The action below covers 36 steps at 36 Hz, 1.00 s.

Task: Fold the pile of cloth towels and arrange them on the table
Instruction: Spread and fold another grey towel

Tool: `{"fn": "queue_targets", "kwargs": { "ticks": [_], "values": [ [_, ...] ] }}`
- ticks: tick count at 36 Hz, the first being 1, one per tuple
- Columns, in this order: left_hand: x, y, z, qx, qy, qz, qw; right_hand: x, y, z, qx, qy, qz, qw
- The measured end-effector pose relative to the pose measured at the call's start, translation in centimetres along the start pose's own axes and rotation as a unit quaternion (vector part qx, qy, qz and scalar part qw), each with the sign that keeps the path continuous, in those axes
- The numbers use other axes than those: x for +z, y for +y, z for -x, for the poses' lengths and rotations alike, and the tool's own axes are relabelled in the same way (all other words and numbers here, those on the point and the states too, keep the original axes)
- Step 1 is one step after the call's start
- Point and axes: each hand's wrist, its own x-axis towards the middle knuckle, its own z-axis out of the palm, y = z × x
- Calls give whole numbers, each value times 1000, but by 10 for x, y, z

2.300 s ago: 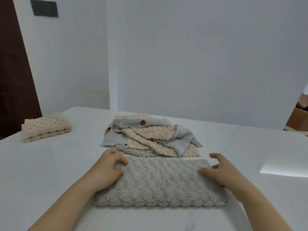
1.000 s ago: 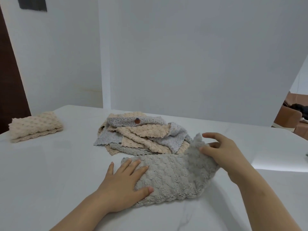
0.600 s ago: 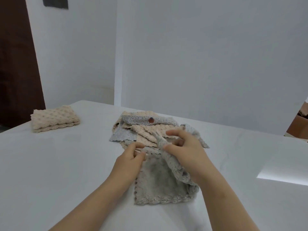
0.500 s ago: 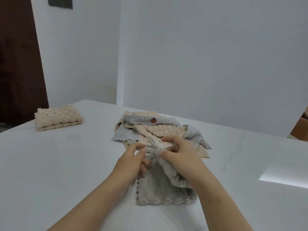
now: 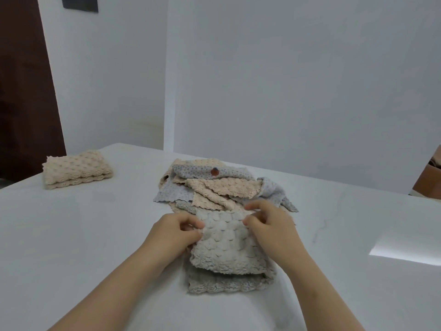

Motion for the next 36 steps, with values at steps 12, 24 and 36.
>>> {"fn": "queue_targets", "kwargs": {
  "ticks": [12,24,36],
  "values": [
    [13,9,13,187,-1,-310,932,8,2,2,-107,-27,166,980],
    [25,-4,18,82,-164,-496,849,30,31,10,-37,-147,269,951],
    [25,-14,18,127,-83,-410,899,32,37,26,-7,5,183,983]
  ]
}}
